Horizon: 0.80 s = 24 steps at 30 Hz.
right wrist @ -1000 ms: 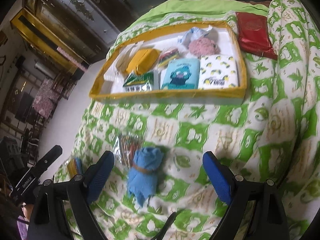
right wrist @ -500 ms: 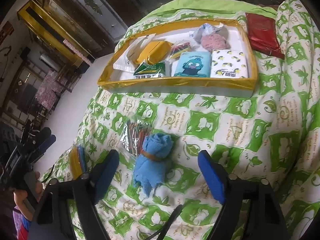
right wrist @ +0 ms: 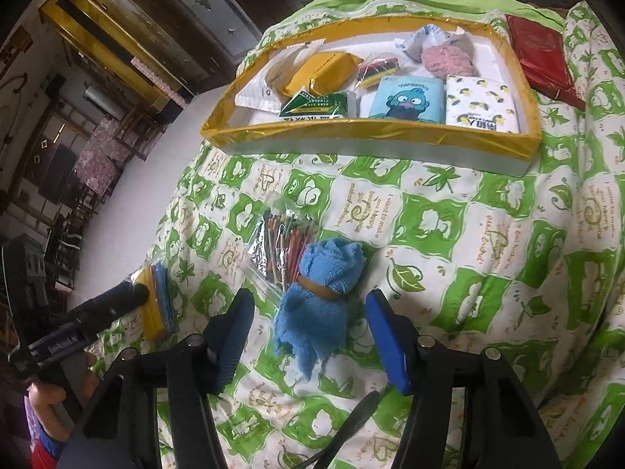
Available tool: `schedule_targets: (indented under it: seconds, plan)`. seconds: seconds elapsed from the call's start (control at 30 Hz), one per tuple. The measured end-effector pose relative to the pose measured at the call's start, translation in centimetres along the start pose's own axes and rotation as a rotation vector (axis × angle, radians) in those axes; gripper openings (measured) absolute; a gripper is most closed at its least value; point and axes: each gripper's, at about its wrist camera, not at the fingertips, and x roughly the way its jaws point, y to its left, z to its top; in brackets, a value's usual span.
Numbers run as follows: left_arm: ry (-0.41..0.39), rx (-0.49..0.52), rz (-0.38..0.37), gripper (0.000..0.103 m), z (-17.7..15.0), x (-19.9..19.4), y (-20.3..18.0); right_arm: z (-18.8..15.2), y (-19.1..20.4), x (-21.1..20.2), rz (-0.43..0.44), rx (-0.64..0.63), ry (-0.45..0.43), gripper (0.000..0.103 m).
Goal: Organize soft objects
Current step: 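Close right gripper on blue knitted doll while left gripper closes on yellow-item clear bag, then lift blue doll and yellow-item bag and move both toward the tray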
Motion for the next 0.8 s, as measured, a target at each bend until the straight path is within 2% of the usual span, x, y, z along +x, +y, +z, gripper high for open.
schedule_targets:
  seconds: [0.13,0.17,0.2,0.23,0.37,0.53,0.8]
  plan:
    - [0.050,0.041,0.067,0.089,-0.6,1.5,-0.6,0.1,0.5,1.2,-0.023,-0.013,0.019,0.060]
    - [0.054,0.052,0.076,0.081,-0.8,1.7,-0.8,0.1,0.6,1.4,-0.025,-0.018,0.024,0.059]
    - [0.055,0.063,0.080,0.073,-0.9,1.8,-1.0,0.1,0.8,1.6,-0.028,-0.025,0.027,0.052]
    - [0.055,0.068,0.080,0.057,-1.0,1.9,-1.1,0.0,0.9,1.7,-0.037,-0.036,0.026,0.046]
    - [0.036,0.072,0.069,0.041,-1.1,1.6,-1.0,-0.2,1.6,1.9,-0.062,-0.071,0.019,0.035]
    - [0.021,0.102,-0.006,0.037,-1.3,1.4,-2.0,-0.3,1.9,1.9,-0.072,-0.087,0.012,0.030]
    - [0.028,0.180,-0.097,0.037,-2.1,1.7,-4.3,0.0,0.7,-0.3,-0.087,-0.050,-0.056,0.030]
